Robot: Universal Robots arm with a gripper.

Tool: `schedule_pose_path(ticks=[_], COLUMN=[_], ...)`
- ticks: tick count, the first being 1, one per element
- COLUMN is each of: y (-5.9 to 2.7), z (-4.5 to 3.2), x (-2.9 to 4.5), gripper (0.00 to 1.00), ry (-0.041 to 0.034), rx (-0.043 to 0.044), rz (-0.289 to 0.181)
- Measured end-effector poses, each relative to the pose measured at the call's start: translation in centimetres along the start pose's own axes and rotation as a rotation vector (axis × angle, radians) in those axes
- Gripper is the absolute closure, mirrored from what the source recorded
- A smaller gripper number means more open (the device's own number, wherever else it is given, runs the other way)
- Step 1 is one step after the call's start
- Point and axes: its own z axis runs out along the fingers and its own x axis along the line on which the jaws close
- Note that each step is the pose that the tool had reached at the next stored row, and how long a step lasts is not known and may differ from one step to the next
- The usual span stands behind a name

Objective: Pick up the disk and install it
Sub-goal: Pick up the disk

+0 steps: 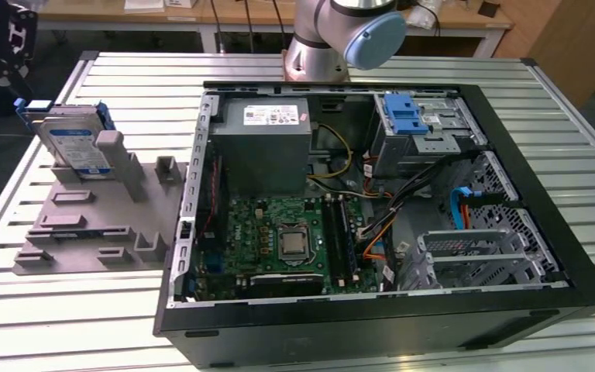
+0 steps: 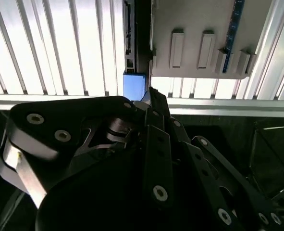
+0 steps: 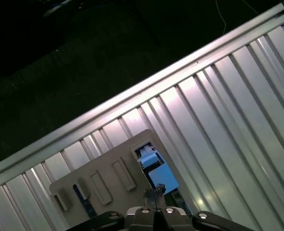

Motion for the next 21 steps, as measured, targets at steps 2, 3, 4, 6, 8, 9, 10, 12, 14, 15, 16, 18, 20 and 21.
schedule_pose_path(ticks=[2, 3, 4, 6, 8, 9, 10, 12, 14, 15, 16, 18, 20, 21], y=[0.0, -0.01, 0.0, -0.01, -0.01, -0.01, -0.01, -0.02, -0.02, 0.01, 0.06, 0.19, 0.31, 0.34], z=[0.06, 0.09, 0.12, 0.19, 0.25, 0.28, 0.31, 0.37, 0.42, 0.46, 0.47, 0.5, 0.53, 0.55], x=[0.0, 0.0, 0.0, 0.0, 0.01, 0.01, 0.01, 0.01, 0.01, -0.03, -0.11, -0.34, -0.56, -0.62], gripper=[0.89, 0.89, 0.89, 0.89, 0.89, 0.89, 0.89, 0.89, 0.89, 0.89, 0.89, 0.89, 0.83, 0.83], ry=[0.0016, 0.0025, 0.0033, 0.0048, 0.0064, 0.0072, 0.008, 0.0096, 0.011, 0.0111, 0.0111, 0.0105, 0.0101, 0.0101], rx=[-0.0009, -0.0014, -0.0018, -0.0026, -0.0035, -0.0039, -0.0044, -0.0052, -0.006, -0.0055, -0.0045, -0.0021, -0.0005, 0.0], rz=[-0.037, -0.055, -0.073, -0.109, -0.146, -0.164, -0.182, -0.218, -0.251, -0.26, -0.265, -0.272, -0.279, -0.285])
